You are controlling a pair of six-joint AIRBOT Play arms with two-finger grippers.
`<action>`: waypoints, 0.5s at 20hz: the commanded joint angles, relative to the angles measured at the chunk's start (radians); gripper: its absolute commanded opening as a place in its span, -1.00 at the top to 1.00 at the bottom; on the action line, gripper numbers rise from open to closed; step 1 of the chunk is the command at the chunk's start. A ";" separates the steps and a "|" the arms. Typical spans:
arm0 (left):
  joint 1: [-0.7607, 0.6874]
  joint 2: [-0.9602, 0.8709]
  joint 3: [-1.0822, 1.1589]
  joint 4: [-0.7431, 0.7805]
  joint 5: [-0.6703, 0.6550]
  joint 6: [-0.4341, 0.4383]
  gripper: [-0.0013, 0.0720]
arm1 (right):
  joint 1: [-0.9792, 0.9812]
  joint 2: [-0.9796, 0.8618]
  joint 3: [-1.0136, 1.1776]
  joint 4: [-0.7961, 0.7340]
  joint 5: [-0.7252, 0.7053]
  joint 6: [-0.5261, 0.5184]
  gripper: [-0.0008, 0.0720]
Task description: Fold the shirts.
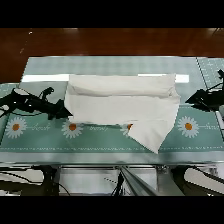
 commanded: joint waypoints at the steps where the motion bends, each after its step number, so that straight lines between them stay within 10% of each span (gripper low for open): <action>1: -0.040 -0.029 -0.001 -0.024 0.040 0.008 0.91 | -0.001 0.003 -0.010 -0.098 0.088 0.010 -0.37; 10: -0.028 -0.027 -0.001 -0.026 0.000 0.038 0.91 | -0.004 0.159 -0.473 0.095 -0.059 -0.097 -0.38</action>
